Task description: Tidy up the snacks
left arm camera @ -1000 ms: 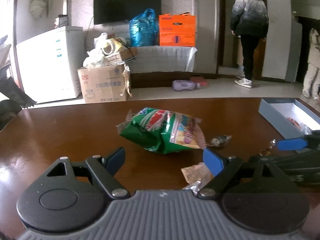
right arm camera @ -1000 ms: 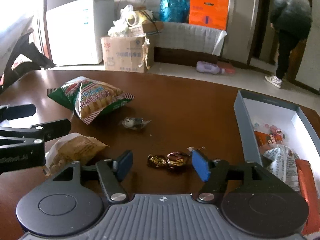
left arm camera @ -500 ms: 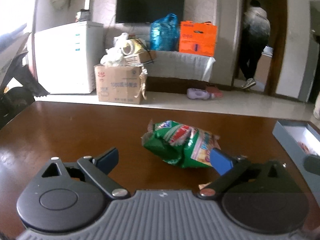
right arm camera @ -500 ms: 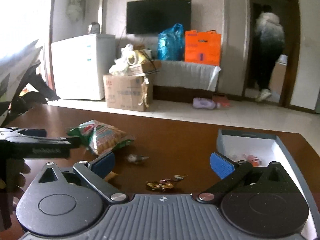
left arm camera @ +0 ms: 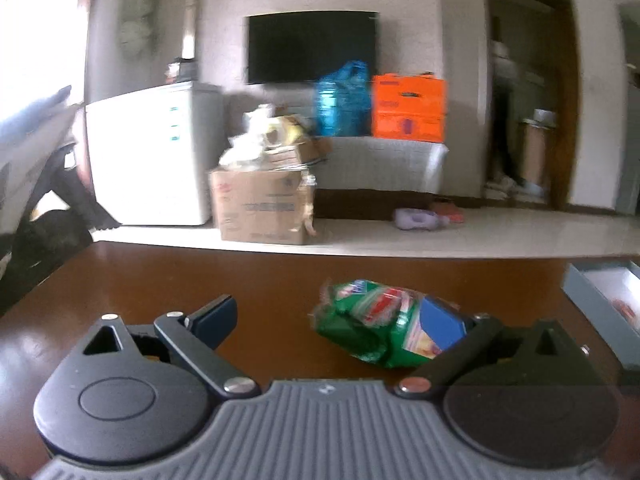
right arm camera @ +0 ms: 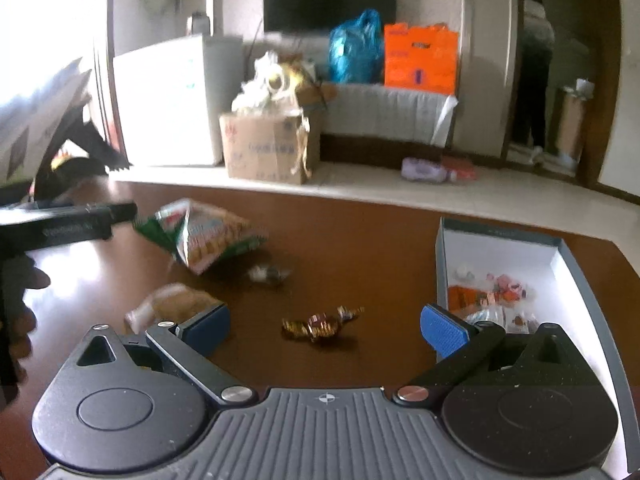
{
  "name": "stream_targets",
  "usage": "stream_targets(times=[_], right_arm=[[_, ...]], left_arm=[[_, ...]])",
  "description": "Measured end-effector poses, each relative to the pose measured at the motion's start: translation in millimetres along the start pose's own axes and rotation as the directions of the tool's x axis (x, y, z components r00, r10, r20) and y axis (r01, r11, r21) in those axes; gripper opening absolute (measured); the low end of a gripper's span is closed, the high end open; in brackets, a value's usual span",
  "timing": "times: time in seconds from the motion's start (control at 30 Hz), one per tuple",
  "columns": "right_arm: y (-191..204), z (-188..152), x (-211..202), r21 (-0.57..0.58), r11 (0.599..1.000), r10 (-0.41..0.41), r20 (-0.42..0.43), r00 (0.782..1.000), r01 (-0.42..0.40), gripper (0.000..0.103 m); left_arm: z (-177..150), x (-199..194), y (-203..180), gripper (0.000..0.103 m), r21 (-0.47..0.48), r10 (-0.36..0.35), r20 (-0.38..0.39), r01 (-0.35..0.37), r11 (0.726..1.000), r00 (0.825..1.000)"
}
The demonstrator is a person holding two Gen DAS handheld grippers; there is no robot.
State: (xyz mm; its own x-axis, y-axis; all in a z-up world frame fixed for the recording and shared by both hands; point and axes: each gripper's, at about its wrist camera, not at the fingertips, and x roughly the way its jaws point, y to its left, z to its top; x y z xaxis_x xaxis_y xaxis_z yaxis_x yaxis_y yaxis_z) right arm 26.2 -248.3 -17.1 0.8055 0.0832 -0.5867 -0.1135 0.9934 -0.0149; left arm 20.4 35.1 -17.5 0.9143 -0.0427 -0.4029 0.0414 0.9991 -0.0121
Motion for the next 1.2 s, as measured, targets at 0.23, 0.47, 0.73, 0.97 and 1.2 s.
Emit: stream_targets(times=[0.23,0.47,0.73,0.97,1.2], right_arm=[[-2,-3,19,-0.028,1.000,-0.015,-0.006,1.000,0.014,0.094],[13,-15,44,-0.043,0.999,-0.015,-0.067,0.998,0.012,0.066],[9,-22,65,0.058,0.998,0.001,-0.092,0.996,0.004,0.052],[13,-18,75,0.043,0.999,0.001,-0.069,0.998,0.002,0.052],[13,-16,80,0.015,1.000,0.002,-0.061,0.998,-0.001,0.052]], left_arm=[[-16,4,-8,0.099,0.002,-0.153,-0.057,0.153,0.988,0.987],[-31,11,-17,0.099,0.021,-0.243,-0.083,0.245,0.969,0.966],[-44,10,-29,0.099,0.068,-0.317,-0.116,0.326,0.943,0.941],[-51,21,-39,0.099,0.098,-0.307,-0.135,0.321,0.942,0.942],[-54,38,-45,0.096,0.060,-0.306,-0.187,0.322,0.945,0.934]])
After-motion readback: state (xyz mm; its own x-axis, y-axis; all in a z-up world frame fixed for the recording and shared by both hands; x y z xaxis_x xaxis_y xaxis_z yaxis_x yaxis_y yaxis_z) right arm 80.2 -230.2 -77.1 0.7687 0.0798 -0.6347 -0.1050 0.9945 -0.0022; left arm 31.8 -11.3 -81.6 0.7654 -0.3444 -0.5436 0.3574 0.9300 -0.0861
